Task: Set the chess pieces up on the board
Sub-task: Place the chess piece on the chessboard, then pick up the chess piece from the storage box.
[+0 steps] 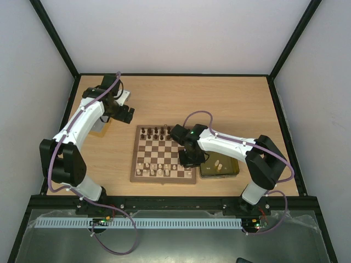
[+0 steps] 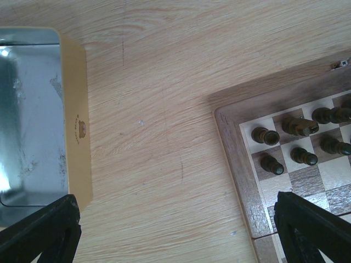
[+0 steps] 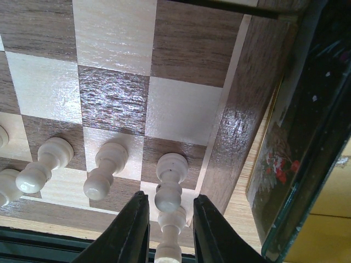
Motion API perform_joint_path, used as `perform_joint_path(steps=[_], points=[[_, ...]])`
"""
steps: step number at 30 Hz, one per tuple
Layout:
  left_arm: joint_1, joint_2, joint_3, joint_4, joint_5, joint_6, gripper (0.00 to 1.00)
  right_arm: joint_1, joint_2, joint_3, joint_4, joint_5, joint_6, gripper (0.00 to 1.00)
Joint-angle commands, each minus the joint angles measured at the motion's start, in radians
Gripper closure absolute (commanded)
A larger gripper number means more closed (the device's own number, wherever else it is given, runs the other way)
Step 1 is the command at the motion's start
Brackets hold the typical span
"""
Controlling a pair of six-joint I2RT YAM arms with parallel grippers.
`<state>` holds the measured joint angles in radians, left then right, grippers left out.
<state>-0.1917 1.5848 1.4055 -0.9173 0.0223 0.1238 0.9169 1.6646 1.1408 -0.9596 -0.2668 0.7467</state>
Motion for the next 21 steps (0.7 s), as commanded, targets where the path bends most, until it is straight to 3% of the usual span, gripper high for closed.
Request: perform_joint_path(steps=[1,21], points=[[0.0,-0.006,-0.003,-0.004,0.001,-0.001,0.04,0.008,0.01,0.024,-0.014,0.02,-0.001,0.79],[0.0,0.021,0.014,-0.008,0.002,0.005,0.04,-0.012,0.058,0.08,-0.037,0.046,-0.036,0.78]])
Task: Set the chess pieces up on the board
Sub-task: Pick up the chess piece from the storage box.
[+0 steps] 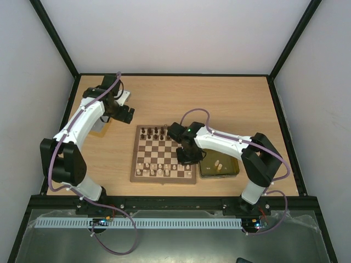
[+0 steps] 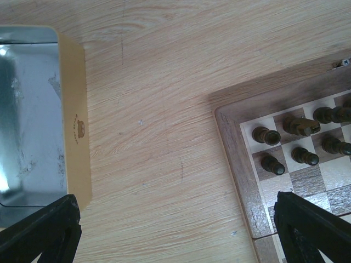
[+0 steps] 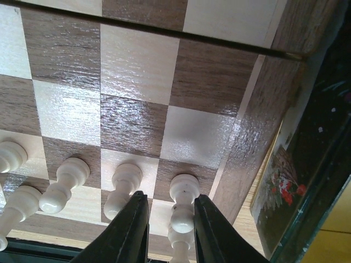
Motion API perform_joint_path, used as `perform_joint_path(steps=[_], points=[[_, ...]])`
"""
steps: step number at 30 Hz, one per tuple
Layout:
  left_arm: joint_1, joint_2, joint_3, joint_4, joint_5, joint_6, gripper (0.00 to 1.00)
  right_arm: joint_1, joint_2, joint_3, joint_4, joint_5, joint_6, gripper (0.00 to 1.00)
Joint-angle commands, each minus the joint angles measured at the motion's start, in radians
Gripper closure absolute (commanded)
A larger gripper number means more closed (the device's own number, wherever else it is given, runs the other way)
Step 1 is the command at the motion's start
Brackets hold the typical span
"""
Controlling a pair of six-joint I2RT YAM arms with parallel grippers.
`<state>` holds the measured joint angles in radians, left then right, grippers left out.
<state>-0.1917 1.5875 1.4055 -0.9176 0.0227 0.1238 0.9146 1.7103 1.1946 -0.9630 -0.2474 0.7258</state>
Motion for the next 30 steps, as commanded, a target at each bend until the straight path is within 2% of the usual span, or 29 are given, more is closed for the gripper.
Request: perform_joint_path(steps=[1,10,17,20,22,30], points=[[0.0,0.021,0.015,-0.008,0.002,0.005,0.04,-0.012,0.013,0.028,-0.033,0.028,-0.016,0.78],[0.0,0.04,0.036,-0.015,0.0,0.004,0.04,-0.068,-0.001,0.04,-0.043,0.095,-0.013,0.78],[0.001,0.032,0.031,-0.014,-0.004,0.004,0.04,-0.245,-0.147,0.036,-0.114,0.157,-0.01,0.79],[0.0,0.032,0.037,-0.016,-0.004,0.004,0.04,-0.281,-0.2,-0.005,-0.151,0.171,-0.017,0.78],[0.0,0.031,0.037,-0.016,-0.004,0.002,0.04,-0.289,-0.233,-0.046,-0.158,0.172,-0.012,0.72],[0.0,0.03,0.043,-0.022,0.004,0.003,0.04,-0.308,-0.333,-0.203,-0.123,0.141,0.013,0.69]])
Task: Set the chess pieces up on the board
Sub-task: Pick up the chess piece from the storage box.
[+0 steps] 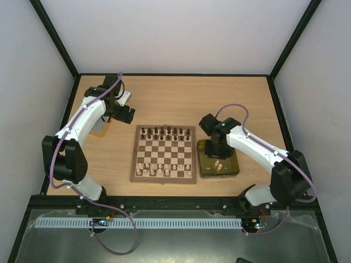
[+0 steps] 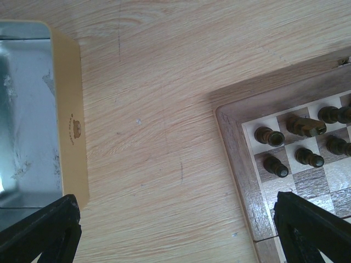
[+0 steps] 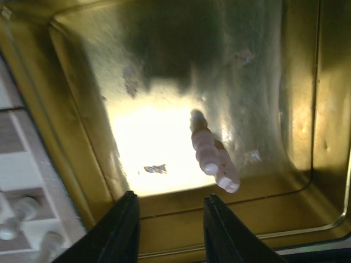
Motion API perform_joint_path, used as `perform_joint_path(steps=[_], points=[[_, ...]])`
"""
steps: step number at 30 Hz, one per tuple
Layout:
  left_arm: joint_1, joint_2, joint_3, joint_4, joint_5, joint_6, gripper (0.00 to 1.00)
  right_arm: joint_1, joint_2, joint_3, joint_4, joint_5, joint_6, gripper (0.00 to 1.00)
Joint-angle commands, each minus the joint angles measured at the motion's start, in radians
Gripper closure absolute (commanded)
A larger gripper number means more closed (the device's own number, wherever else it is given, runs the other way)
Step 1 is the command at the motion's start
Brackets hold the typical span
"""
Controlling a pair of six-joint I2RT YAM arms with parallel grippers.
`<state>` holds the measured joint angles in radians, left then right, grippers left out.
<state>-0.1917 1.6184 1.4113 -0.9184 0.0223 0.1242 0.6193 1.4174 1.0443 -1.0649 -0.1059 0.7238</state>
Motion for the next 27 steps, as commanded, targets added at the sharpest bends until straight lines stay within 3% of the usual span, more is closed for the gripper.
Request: perform_joint_path(steps=[1,12,27], points=[[0.0,-0.003,0.04,-0.022,0.008,0.002,0.04,-0.017,-0.047,-0.064,-0.018,-0.002,0.015,0.68],[0.0,-0.015,0.028,-0.022,0.01,0.002,0.04,-0.046,-0.08,-0.154,0.026,-0.003,0.012,0.68],[0.0,-0.035,0.007,-0.018,0.005,0.003,0.04,-0.078,-0.017,-0.136,0.07,0.009,-0.027,0.71]])
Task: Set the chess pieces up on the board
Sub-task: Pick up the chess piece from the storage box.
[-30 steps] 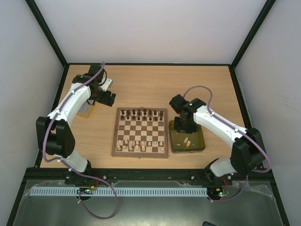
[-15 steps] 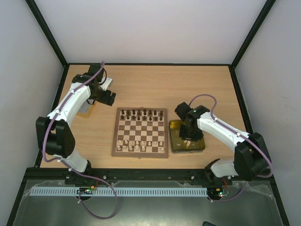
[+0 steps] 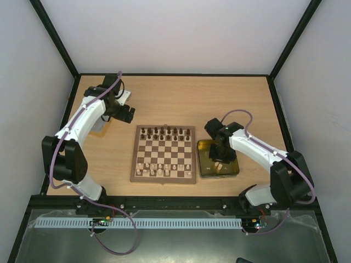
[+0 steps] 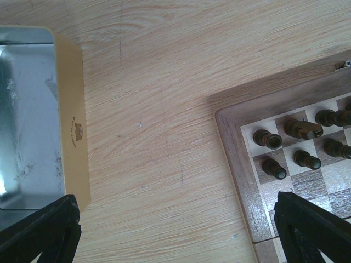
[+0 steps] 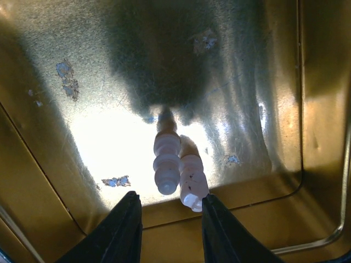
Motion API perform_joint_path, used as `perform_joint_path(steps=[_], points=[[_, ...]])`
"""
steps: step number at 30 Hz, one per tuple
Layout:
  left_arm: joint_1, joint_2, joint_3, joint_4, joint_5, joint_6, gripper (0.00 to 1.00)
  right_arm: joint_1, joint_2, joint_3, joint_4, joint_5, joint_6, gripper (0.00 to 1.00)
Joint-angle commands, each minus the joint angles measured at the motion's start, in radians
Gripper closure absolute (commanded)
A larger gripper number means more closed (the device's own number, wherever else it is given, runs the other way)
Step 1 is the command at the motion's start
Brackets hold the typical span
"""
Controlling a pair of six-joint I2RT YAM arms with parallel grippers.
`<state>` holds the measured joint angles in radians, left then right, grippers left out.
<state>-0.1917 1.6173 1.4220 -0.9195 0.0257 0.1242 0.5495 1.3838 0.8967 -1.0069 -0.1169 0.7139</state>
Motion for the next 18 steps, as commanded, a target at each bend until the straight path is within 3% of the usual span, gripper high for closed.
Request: perform_joint_path(steps=[1,8,18], points=[[0.0,-0.035,-0.005,-0.017,0.002,0.003,0.04,-0.009,0.017,0.009,0.015,0.02,-0.017,0.71],[0.0,-0.044,-0.012,-0.017,-0.001,0.005,0.04,-0.013,0.028,0.005,0.032,0.014,-0.019,0.77],[0.0,-0.045,-0.008,-0.019,-0.004,0.005,0.04,-0.013,0.04,-0.005,0.042,0.011,-0.031,0.78]])
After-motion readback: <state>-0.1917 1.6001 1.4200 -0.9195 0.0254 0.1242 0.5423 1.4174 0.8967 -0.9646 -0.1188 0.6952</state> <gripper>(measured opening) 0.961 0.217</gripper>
